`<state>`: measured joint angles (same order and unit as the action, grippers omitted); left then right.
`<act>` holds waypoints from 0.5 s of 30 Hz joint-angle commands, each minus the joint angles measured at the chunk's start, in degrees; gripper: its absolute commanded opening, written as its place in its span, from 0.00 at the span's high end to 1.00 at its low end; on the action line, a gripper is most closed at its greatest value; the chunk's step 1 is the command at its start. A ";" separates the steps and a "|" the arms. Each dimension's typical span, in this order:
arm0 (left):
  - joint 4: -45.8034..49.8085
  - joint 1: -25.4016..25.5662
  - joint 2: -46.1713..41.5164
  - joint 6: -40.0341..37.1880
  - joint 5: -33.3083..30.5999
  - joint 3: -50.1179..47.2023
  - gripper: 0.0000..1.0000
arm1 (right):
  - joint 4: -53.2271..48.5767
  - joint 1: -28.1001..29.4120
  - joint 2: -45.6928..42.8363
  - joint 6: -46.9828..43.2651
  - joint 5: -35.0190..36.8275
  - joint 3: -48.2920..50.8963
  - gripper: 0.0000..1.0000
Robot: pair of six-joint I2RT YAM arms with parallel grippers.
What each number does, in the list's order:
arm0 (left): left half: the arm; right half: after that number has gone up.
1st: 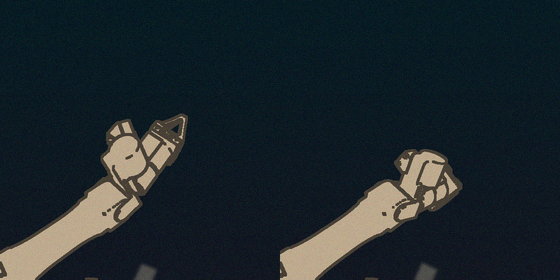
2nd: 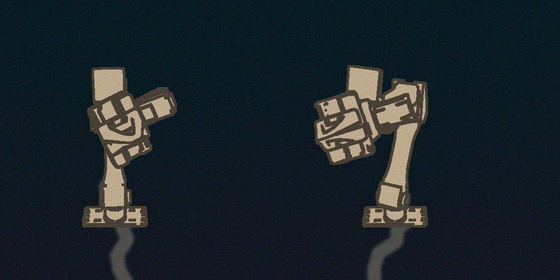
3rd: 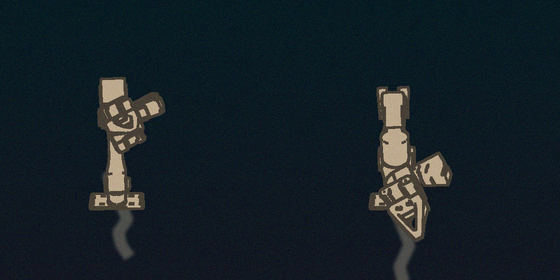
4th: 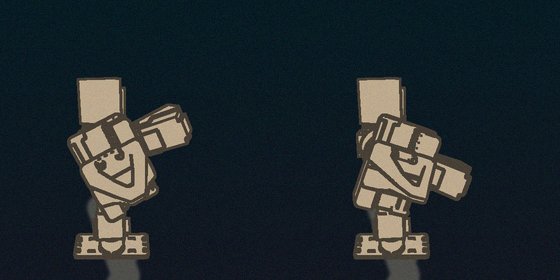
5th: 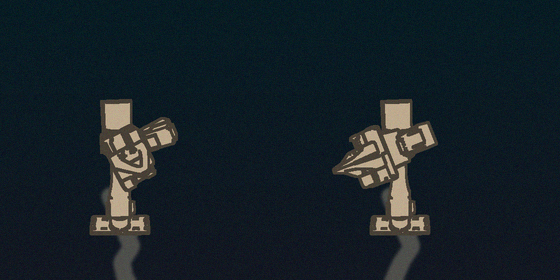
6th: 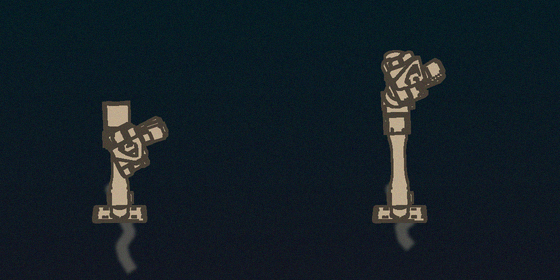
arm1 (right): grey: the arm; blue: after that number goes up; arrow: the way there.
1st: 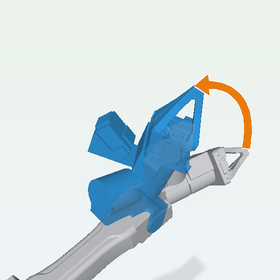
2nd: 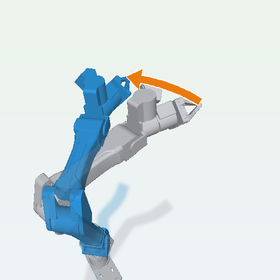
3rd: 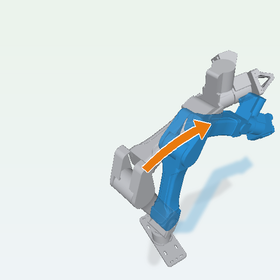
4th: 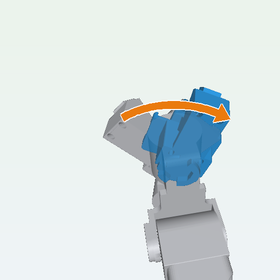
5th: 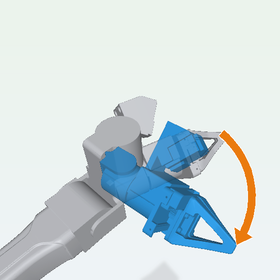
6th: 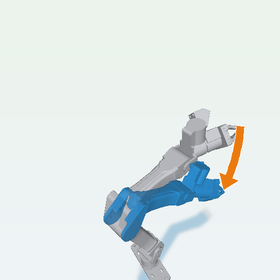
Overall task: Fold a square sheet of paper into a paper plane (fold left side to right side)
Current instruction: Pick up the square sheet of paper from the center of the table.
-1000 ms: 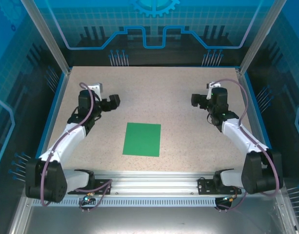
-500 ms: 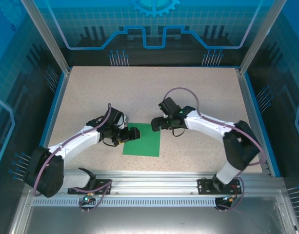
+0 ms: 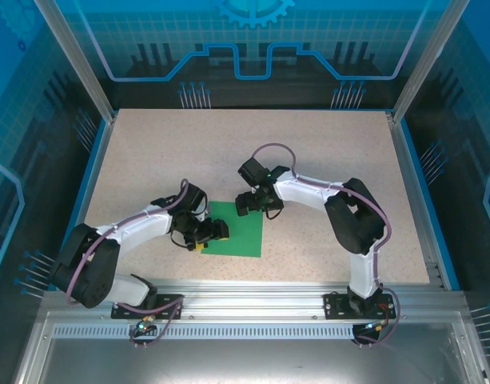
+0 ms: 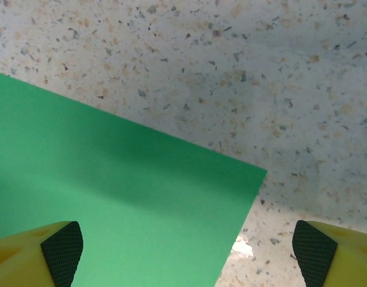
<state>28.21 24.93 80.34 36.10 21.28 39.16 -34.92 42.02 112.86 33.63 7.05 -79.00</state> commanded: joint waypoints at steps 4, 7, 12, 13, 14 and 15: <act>1.51 0.43 2.17 0.38 -0.32 -0.13 0.20 | -3.44 1.66 4.33 0.46 -1.28 -3.90 0.05; 1.34 0.43 2.70 0.30 -0.54 -0.24 0.20 | -4.36 2.60 5.22 1.00 -2.23 -4.10 0.06; 0.89 0.73 3.33 0.47 -1.33 -0.73 0.20 | -3.89 4.38 5.59 2.36 -6.23 -3.31 0.06; 0.59 0.87 3.73 0.48 -1.40 -0.75 0.20 | -3.87 4.82 5.69 2.32 -7.05 -3.41 0.06; 0.40 1.03 4.01 0.50 -1.37 -0.75 0.22 | -3.93 4.99 5.77 2.32 -7.71 -3.50 0.06; 0.15 1.23 4.60 0.55 -1.41 -0.75 0.23 | -3.96 5.38 5.78 2.33 -8.32 -3.59 0.06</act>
<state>28.23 25.30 83.13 36.12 20.45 39.16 -36.60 44.47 116.81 34.35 5.52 -81.93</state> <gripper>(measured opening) 0.773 0.944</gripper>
